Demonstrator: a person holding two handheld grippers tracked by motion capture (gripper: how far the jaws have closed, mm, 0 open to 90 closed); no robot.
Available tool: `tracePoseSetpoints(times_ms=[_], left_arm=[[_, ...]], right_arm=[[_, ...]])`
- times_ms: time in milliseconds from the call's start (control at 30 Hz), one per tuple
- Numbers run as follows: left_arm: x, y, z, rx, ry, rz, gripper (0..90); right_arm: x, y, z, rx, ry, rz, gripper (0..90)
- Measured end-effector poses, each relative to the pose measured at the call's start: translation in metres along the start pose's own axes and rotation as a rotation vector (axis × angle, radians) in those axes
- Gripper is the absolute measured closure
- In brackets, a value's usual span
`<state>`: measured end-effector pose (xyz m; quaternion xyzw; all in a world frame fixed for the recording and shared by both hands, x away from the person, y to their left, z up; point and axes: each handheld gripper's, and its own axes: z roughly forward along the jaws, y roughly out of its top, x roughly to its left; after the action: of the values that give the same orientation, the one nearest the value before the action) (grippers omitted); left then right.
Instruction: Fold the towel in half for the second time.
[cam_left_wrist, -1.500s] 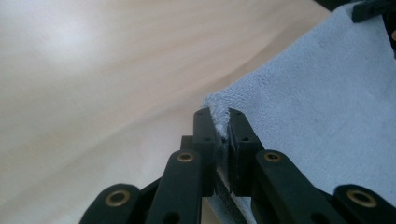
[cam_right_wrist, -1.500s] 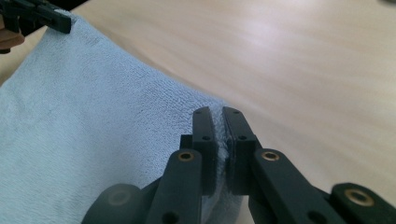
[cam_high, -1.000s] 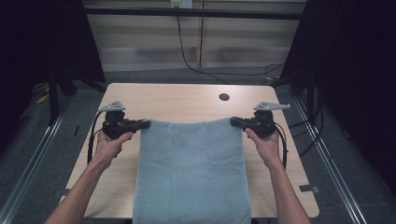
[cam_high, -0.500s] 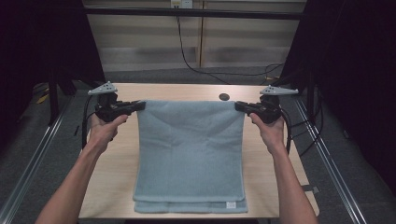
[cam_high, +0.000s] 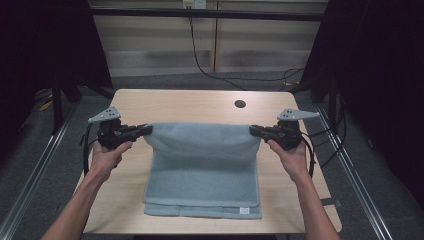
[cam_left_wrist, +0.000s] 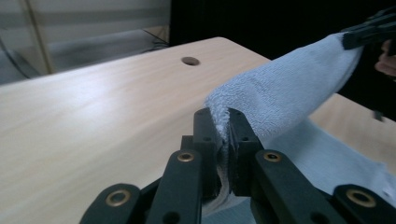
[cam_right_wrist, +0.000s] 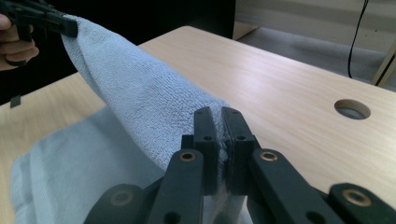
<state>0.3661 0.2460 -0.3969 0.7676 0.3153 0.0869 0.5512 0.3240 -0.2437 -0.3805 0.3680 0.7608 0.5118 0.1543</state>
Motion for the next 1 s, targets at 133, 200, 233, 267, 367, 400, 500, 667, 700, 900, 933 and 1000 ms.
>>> tracePoseSetpoints(times_ms=[133,200,233,267,367,400,500,667,700,900,933,1000], left_arm=[[-0.006,-0.015,-0.004,0.024,-0.008,-0.005,84.5],[-0.010,-0.022,-0.005,0.040,-0.011,-0.006,84.5],[-0.011,-0.024,-0.006,0.038,-0.020,-0.008,84.5],[-0.014,-0.027,-0.007,0.037,-0.021,-0.006,84.5],[-0.021,-0.036,-0.010,0.042,-0.039,-0.017,84.5],[-0.024,-0.040,-0.011,0.044,-0.047,-0.019,84.4],[-0.033,-0.053,-0.016,0.057,-0.058,-0.022,84.3],[-0.048,-0.077,-0.019,0.099,-0.079,-0.030,83.6],[-0.050,-0.082,-0.020,0.111,-0.100,-0.033,83.3],[-0.058,-0.095,-0.034,0.089,-0.150,-0.095,76.3],[-0.060,-0.096,-0.035,0.081,-0.137,-0.098,74.2],[-0.060,-0.096,-0.036,0.072,-0.145,-0.097,66.6]], right_arm=[[0.007,-0.012,-0.007,0.013,0.024,0.007,86.1],[0.009,-0.019,-0.009,0.023,0.030,0.015,86.1],[0.012,-0.023,-0.010,0.027,0.034,0.013,86.1],[0.014,-0.026,-0.011,0.030,0.032,0.010,86.1],[0.019,-0.035,-0.016,0.032,0.038,0.022,86.2],[0.020,-0.038,-0.018,0.031,0.038,0.024,86.1],[0.026,-0.048,-0.025,0.032,0.048,0.032,86.0],[0.040,-0.076,-0.030,0.074,0.060,0.041,85.3],[0.043,-0.082,-0.032,0.080,0.064,0.046,84.8],[0.053,-0.106,-0.042,0.114,0.109,0.074,75.2],[0.054,-0.109,-0.045,0.098,0.112,0.088,74.9],[0.052,-0.111,-0.050,0.077,0.124,0.104,72.8]])
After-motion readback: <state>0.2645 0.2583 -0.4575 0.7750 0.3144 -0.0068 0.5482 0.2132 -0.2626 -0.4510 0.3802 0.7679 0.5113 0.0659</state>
